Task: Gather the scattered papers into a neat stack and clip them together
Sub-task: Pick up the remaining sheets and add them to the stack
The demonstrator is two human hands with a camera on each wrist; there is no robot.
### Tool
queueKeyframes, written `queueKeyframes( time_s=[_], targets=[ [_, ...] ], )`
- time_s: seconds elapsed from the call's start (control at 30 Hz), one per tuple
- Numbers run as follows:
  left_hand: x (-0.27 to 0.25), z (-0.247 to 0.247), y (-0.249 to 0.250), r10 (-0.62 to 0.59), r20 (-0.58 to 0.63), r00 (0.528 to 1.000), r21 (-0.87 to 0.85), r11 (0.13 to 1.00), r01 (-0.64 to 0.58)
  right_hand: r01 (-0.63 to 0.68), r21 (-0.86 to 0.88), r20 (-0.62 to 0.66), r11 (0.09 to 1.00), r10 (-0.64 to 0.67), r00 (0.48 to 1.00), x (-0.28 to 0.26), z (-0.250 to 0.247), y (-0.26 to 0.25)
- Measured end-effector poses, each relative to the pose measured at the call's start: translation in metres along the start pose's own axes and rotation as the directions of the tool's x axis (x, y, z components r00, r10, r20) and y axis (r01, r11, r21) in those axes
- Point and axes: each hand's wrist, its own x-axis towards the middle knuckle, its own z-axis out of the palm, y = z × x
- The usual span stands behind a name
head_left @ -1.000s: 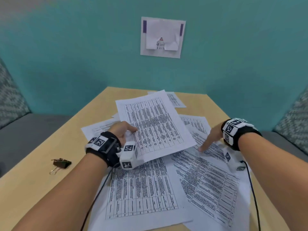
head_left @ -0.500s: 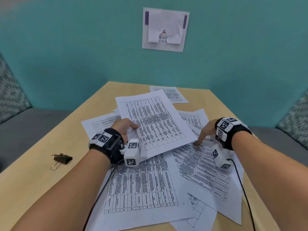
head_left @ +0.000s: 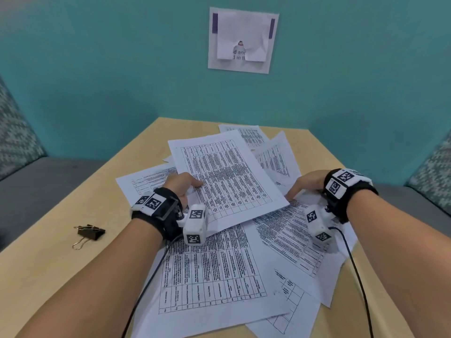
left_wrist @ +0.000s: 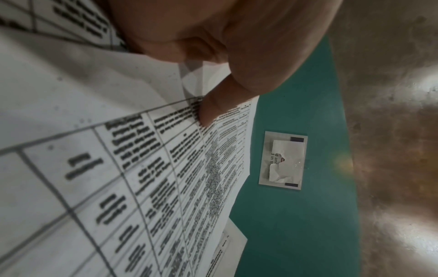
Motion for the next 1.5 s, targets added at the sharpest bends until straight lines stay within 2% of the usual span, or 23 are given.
queueKeyframes(
  time_s=[0.2,0.33,0.43,0.5,0.57,0.67,0.73,0.8,0.87,0.97,1.13,1.27,1.33,1.43,1.47,1.5],
  targets=[
    [0.001,-0.001,0.001,-0.015,0.000,1.000,-0.003,1.000,0.015,0.025,-0.040,0.071,0.999,-0.023,0.997,-0.005,0.003,-0.004],
    [0.005,-0.003,0.000,-0.020,-0.011,1.000,-0.056,0.998,0.019,0.098,0.018,0.142,0.995,-0.100,0.985,-0.009,0.007,-0.006],
    [0.002,-0.004,0.001,-0.025,-0.019,1.000,-0.076,0.997,0.023,0.155,-0.021,0.156,0.988,-0.150,0.976,-0.010,0.014,-0.009],
    [0.001,-0.006,0.002,-0.033,-0.010,0.999,-0.072,0.997,0.032,0.144,-0.054,0.092,0.988,-0.138,0.986,-0.005,0.016,-0.008],
    [0.002,-0.008,0.003,-0.043,-0.004,0.999,-0.076,0.996,0.042,0.119,-0.107,-0.027,0.987,-0.123,0.992,0.001,0.016,-0.008],
    [0.004,-0.011,0.003,-0.063,0.024,0.998,-0.076,0.995,0.065,0.092,-0.209,-0.181,0.974,-0.131,0.975,0.006,0.011,-0.009],
    [0.004,-0.012,0.004,-0.073,0.041,0.996,-0.078,0.994,0.076,0.070,-0.187,-0.246,0.980,-0.116,0.962,0.009,0.004,-0.007],
    [0.005,-0.012,0.004,-0.072,0.044,0.996,-0.060,0.995,0.074,0.068,-0.089,-0.317,0.994,-0.093,0.944,0.012,-0.006,-0.001],
    [0.005,-0.012,0.005,-0.071,0.046,0.996,-0.039,0.997,0.073,0.104,0.061,-0.401,0.993,-0.071,0.913,0.014,-0.015,0.004],
    [0.005,-0.011,0.005,-0.081,0.073,0.994,-0.012,0.997,0.082,0.200,0.270,-0.533,0.942,-0.027,0.846,0.014,-0.027,0.007],
    [0.004,-0.009,0.003,-0.074,0.090,0.993,0.008,0.997,0.074,0.328,0.387,-0.742,0.862,0.080,0.666,0.011,-0.042,0.005],
    [0.001,-0.005,0.001,-0.037,0.090,0.995,0.016,0.999,0.036,0.481,0.450,-0.824,0.752,0.142,0.549,0.008,-0.052,0.001],
    [0.003,-0.005,0.000,-0.009,0.094,0.996,0.019,1.000,0.007,0.544,0.491,-0.834,0.680,0.187,0.519,0.005,-0.057,-0.001],
    [0.008,-0.005,-0.002,0.027,0.074,0.997,0.065,0.997,-0.031,0.644,0.558,-0.826,0.524,0.279,0.489,-0.001,-0.066,-0.003],
    [0.007,-0.005,-0.001,0.036,0.062,0.997,0.074,0.996,-0.041,0.673,0.572,-0.820,0.469,0.310,0.482,-0.005,-0.070,-0.003],
    [0.006,-0.005,-0.001,0.039,0.058,0.998,0.078,0.996,-0.043,0.689,0.601,-0.799,0.406,0.340,0.496,-0.007,-0.073,-0.003]
  ],
)
